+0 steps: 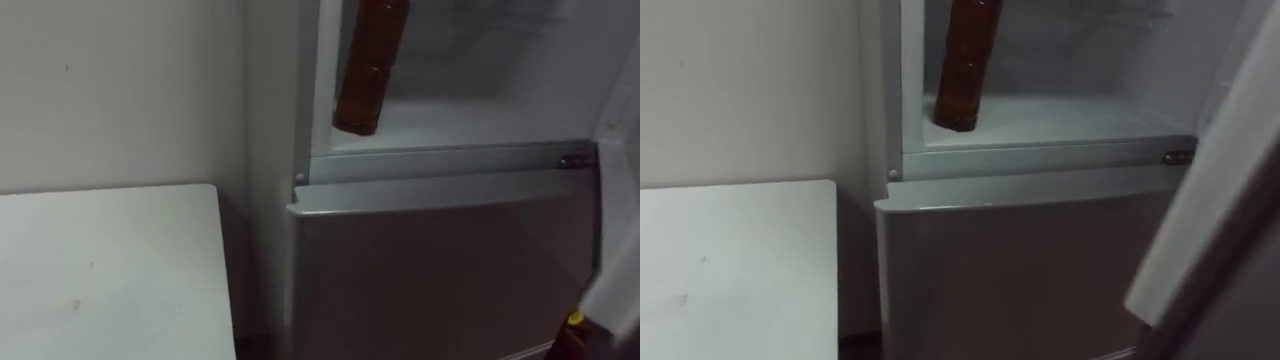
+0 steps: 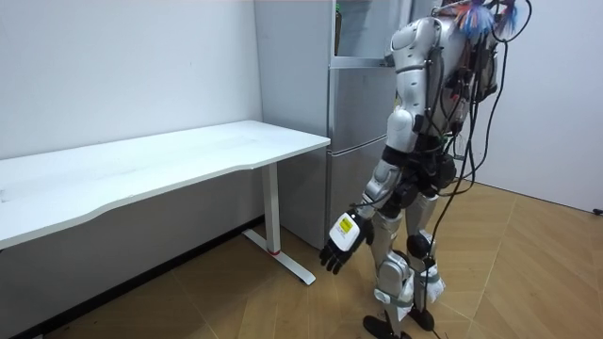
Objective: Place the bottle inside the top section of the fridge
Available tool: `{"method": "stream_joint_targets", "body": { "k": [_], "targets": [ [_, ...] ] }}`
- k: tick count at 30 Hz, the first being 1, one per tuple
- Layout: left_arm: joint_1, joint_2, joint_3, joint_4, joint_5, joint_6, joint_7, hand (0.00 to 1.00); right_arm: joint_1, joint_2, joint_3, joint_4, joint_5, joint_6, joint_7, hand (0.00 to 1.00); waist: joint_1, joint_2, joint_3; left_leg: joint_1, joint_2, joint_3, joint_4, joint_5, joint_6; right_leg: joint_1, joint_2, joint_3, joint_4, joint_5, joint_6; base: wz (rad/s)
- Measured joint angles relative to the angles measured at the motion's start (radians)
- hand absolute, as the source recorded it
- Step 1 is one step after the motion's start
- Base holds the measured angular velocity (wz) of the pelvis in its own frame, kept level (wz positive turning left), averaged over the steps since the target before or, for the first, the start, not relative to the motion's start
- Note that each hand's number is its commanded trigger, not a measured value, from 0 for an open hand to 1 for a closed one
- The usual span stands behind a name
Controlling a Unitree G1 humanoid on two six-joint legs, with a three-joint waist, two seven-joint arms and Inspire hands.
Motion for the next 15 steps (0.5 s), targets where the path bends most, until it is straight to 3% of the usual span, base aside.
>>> {"method": "stream_joint_targets", "body": {
  "k": [2,5,11,15],
  "targets": [
    [0.0,0.0,-0.033,0.002,0.0,0.006,0.001,0.0,-0.002,0.0,0.0,-0.006,0.0,-0.029,0.015,0.0,0.016,-0.004,0.0011,0.0,0.003,-0.014,0.003,-0.003,-0.002,0.014,0.001,-0.009,-0.014,0.004,0.0,0.14],
    [-0.002,-0.002,-0.044,0.001,0.001,0.015,0.001,0.0,-0.012,0.0,0.002,-0.006,0.0,-0.039,0.031,0.0,0.037,0.006,0.0016,-0.002,0.005,-0.017,0.003,-0.004,-0.001,0.014,0.0,-0.009,-0.015,0.005,0.001,0.04],
    [-0.003,-0.001,-0.063,0.004,0.001,0.024,0.003,0.0,-0.03,0.0,0.081,-0.006,0.012,-0.04,0.068,0.0,0.041,0.036,-0.0026,0.0,0.004,-0.019,0.001,-0.003,-0.001,0.014,0.0,-0.009,-0.013,0.005,0.001,0.0],
    [-0.004,-0.001,-0.063,0.005,0.001,0.025,0.003,0.0,-0.031,0.0,0.086,-0.006,0.015,-0.04,0.093,0.0,0.042,0.039,0.0011,-0.001,0.003,-0.019,0.001,-0.003,-0.001,0.014,0.0,-0.01,-0.013,0.005,0.001,0.0]
  ]
}}
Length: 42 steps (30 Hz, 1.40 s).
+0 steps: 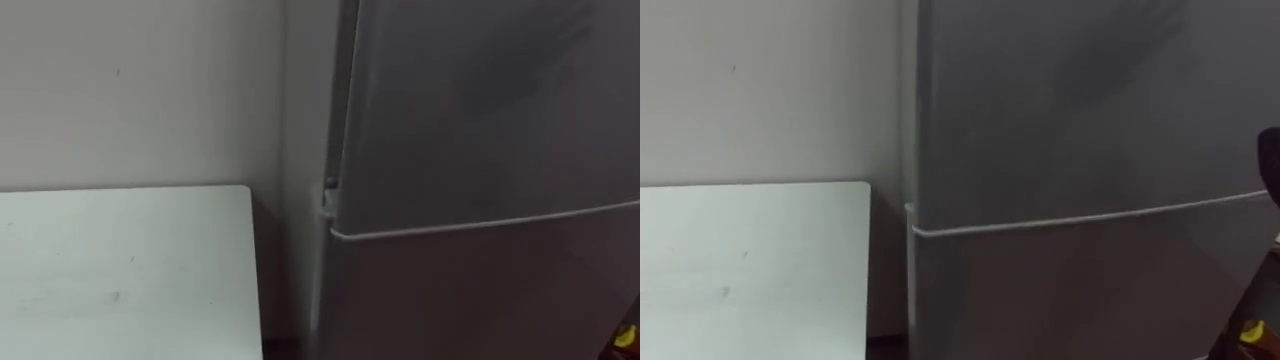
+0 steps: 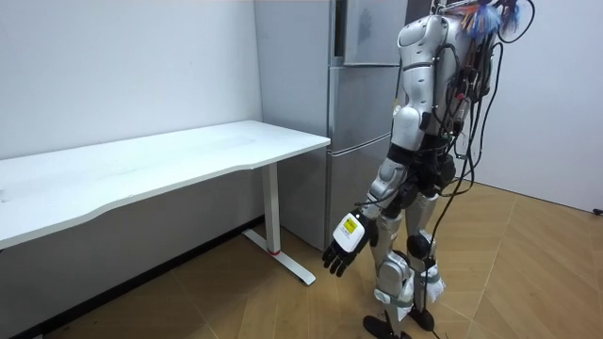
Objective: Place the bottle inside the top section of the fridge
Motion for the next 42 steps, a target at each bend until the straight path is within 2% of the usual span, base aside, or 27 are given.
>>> {"method": "stream_joint_targets", "body": {
  "k": [9,18,24,39,42],
  "targets": [
    [-0.003,0.0,0.0,0.002,0.02,0.001,-0.001,0.0,-0.008,0.0,0.003,0.001,0.007,0.0,0.039,0.0,0.002,-0.005,0.001,-0.001,0.002,0.0,-0.002,0.0,0.0,0.0,0.0,0.0,0.0,0.0,0.0,0.0],
    [-0.012,0.0,-0.013,0.0,0.021,0.005,-0.005,0.0,-0.039,0.0,0.032,0.001,0.006,0.0,0.069,0.0,0.007,-0.007,-0.0027,-0.002,0.0,0.001,-0.002,0.0,0.0,-0.001,0.0,-0.001,-0.006,0.0,0.0,0.0],
    [-0.019,0.0,-0.02,-0.001,0.021,0.02,-0.006,0.0,-0.04,0.0,0.038,0.001,0.006,0.0,0.09,0.0,0.007,-0.01,-0.003,-0.003,0.0,0.0,-0.004,0.0,0.0,0.004,0.001,-0.002,-0.016,0.001,0.0,0.0],
    [-0.04,0.006,-0.039,-0.012,0.052,0.023,-0.018,0.0,-0.138,0.0,0.164,0.029,0.0,0.001,0.164,0.0,0.032,-0.007,-0.0017,-0.003,-0.001,-0.023,-0.002,0.0,0.0,0.027,-0.002,-0.028,-0.024,0.002,0.001,0.05],
    [-0.046,0.006,-0.039,-0.012,0.06,0.027,-0.028,0.0,-0.141,0.0,0.183,0.039,0.001,0.002,0.184,0.0,0.049,-0.006,-0.0018,-0.001,-0.001,-0.029,-0.002,0.0,0.0,0.032,-0.002,-0.031,-0.032,0.003,0.002,0.04]
  ]
}}
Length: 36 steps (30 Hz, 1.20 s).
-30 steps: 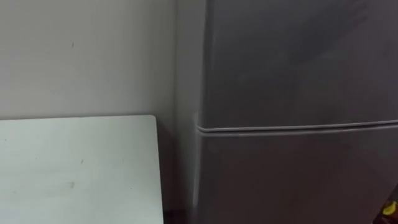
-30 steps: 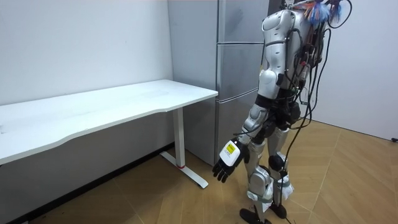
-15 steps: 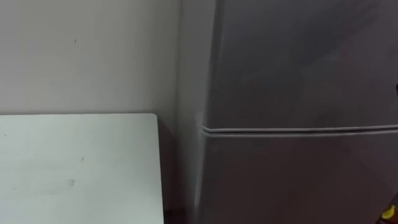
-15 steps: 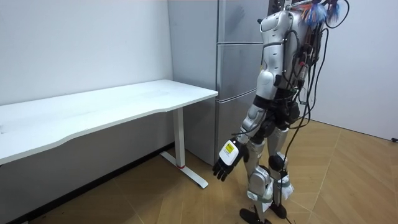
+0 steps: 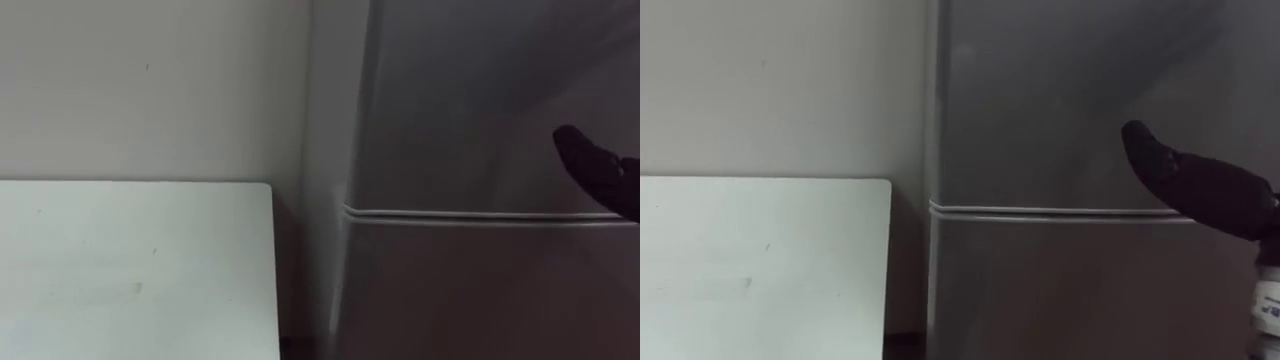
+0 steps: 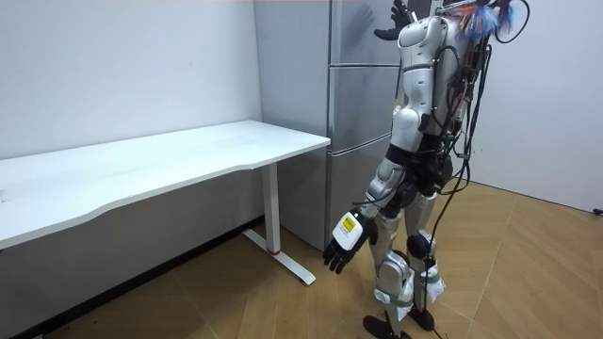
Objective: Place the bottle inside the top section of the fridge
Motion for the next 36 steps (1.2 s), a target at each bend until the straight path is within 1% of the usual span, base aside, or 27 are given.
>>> {"method": "stream_joint_targets", "body": {
  "k": [2,7,9,10,12,13,14,16,18,21,24,25,28,29,32,36],
  "targets": [
    [-0.002,0.0,0.0,0.0,0.0,0.007,-0.002,0.0,-0.004,0.0,0.007,0.0,0.0,0.005,0.018,0.0,0.007,0.0,0.0003,-0.002,-0.001,-0.005,0.0,0.0,0.0,0.001,-0.001,-0.006,-0.001,0.0,0.0,0.07],
    [-0.007,0.0,0.0,0.0,0.001,0.03,-0.018,0.0,-0.029,0.0,0.013,0.009,0.0,0.023,0.026,0.0,0.007,0.0,0.0002,-0.011,-0.004,-0.019,0.001,0.0,0.0,0.003,-0.002,-0.018,-0.001,0.0,0.0,0.07],
    [-0.008,0.0,0.0,0.0,0.002,0.037,-0.018,0.0,-0.038,0.0,0.018,0.011,-0.01,0.032,0.027,0.0,0.009,0.0,-0.0002,-0.016,-0.004,-0.021,0.003,0.0,0.0,-0.001,-0.003,-0.021,-0.001,0.0,0.0,0.03],
    [-0.008,0.0,-0.003,-0.001,0.003,0.041,-0.018,0.0,-0.057,0.0,0.035,0.031,-0.036,0.033,0.026,0.0,0.011,-0.001,-0.0008,-0.016,-0.004,-0.02,0.003,0.0,0.0,-0.001,-0.003,-0.021,0.0,0.0,0.0,0.0],
    [-0.011,0.0,-0.011,-0.002,0.005,0.043,-0.018,0.0,-0.067,0.0,0.052,0.057,-0.078,0.031,0.02,0.0,0.009,-0.002,-0.0013,-0.016,-0.004,-0.02,0.003,0.0,0.0,-0.001,-0.004,-0.023,0.001,0.0,0.0,0.0],
    [-0.014,-0.001,-0.012,-0.005,0.026,0.044,-0.019,0.0,-0.078,0.0,0.052,0.079,-0.096,0.029,0.019,0.0,0.009,-0.002,-0.0011,-0.016,-0.004,-0.018,0.003,0.0,0.0,-0.001,-0.004,-0.024,0.001,0.0,0.0,-0.04],
    [-0.018,0.0,-0.012,-0.006,0.048,0.048,-0.022,0.0,-0.092,0.0,0.056,0.103,-0.125,0.029,0.014,0.0,0.009,-0.003,-0.0009,-0.016,-0.004,-0.017,0.004,0.0,0.0,-0.002,-0.005,-0.023,0.002,0.0,0.0,-0.04],
    [-0.027,0.002,-0.012,-0.007,0.051,0.057,-0.029,0.0,-0.106,0.0,0.066,0.145,-0.157,0.028,0.006,0.0,0.009,-0.004,0.0003,-0.016,-0.004,-0.018,0.004,0.001,0.001,-0.001,-0.006,-0.023,0.003,0.0,0.001,0.0],
    [-0.03,0.008,-0.019,-0.007,0.051,0.061,-0.041,0.0,-0.124,0.0,0.085,0.174,-0.167,0.028,-0.011,0.0,0.009,-0.007,0.0002,-0.016,-0.004,-0.018,0.004,0.001,0.001,-0.001,-0.006,-0.023,0.004,0.001,0.001,0.0],
    [-0.032,0.015,-0.019,-0.007,0.051,0.063,-0.048,0.0,-0.138,0.0,0.085,0.231,-0.167,0.012,-0.026,0.0,0.015,-0.015,0.0013,-0.011,-0.004,-0.02,0.006,0.002,0.003,0.005,-0.006,-0.026,0.001,0.004,0.002,0.0],
    [-0.034,0.019,-0.02,-0.004,0.05,0.065,-0.049,0.0,-0.151,0.0,0.085,0.278,-0.171,0.01,-0.034,0.0,0.032,-0.019,0.0027,0.0,-0.006,-0.02,0.007,0.003,0.005,0.01,-0.008,-0.026,0.001,0.006,0.003,0.0],
    [-0.035,0.019,-0.02,-0.004,0.05,0.069,-0.051,0.0,-0.155,0.0,0.085,0.297,-0.196,0.011,-0.04,0.0,0.037,-0.02,0.0028,0.0,-0.006,-0.022,0.007,0.003,0.007,0.01,-0.009,-0.026,0.001,0.005,0.004,0.0],
    [-0.037,0.018,-0.018,-0.005,0.072,0.096,-0.078,0.0,-0.173,0.0,0.084,0.352,-0.239,0.01,-0.052,0.0,0.051,-0.019,0.0026,-0.002,-0.007,-0.021,0.015,0.004,0.009,0.01,-0.01,-0.026,0.001,0.01,0.007,0.0],
    [-0.036,0.018,-0.017,-0.005,0.081,0.108,-0.091,0.0,-0.184,0.0,0.084,0.374,-0.247,0.01,-0.052,0.0,0.053,-0.019,0.0026,-0.002,-0.006,-0.022,0.019,0.005,0.01,0.011,-0.01,-0.026,0.002,0.012,0.008,0.0],
    [-0.038,0.018,-0.018,-0.013,0.09,0.131,-0.126,0.0,-0.211,-0.001,0.085,0.441,-0.294,0.011,-0.05,0.0,0.054,-0.018,0.0026,-0.003,-0.005,-0.023,0.028,0.007,0.013,0.015,-0.01,-0.024,0.003,0.015,0.014,0.0],
    [-0.042,0.019,-0.018,-0.041,0.101,0.138,-0.151,0.0,-0.238,-0.005,0.084,0.504,-0.336,0.013,-0.043,0.0,0.057,-0.018,0.0026,-0.016,-0.006,-0.033,0.042,0.01,0.017,0.01,-0.01,-0.026,0.003,0.022,0.021,0.07]
  ]
}}
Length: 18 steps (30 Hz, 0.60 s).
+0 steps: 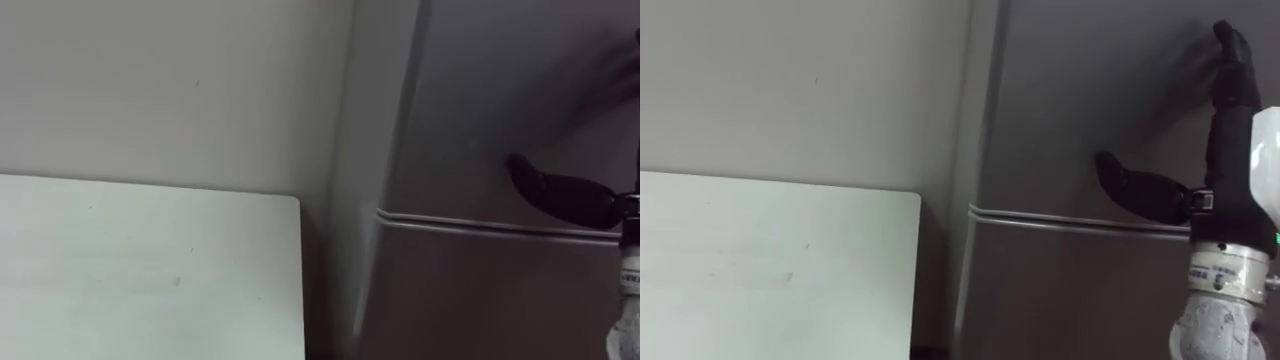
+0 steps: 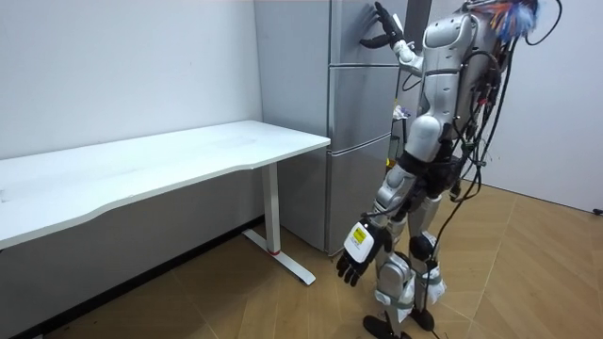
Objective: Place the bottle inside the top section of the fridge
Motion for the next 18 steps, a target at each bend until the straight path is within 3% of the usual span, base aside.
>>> {"method": "stream_joint_targets", "body": {
  "k": [13,18],
  "targets": [
    [-0.003,0.001,-0.001,-0.012,0.007,0.007,-0.019,0.0,-0.052,-0.014,0.001,0.12,-0.015,0.034,0.002,0.0,0.015,-0.006,-0.004,-0.023,-0.014,-0.025,0.002,0.025,0.013,-0.016,-0.009,-0.005,0.001,0.022,0.002,0.04],
    [-0.005,0.004,-0.002,-0.034,0.007,0.009,-0.019,0.0,-0.052,-0.026,-0.002,0.128,0.015,0.043,-0.001,0.0,0.013,-0.012,-0.0113,-0.046,-0.016,-0.035,0.015,0.028,0.018,-0.03,-0.015,-0.026,0.003,0.033,0.009,0.05]
  ]
}}
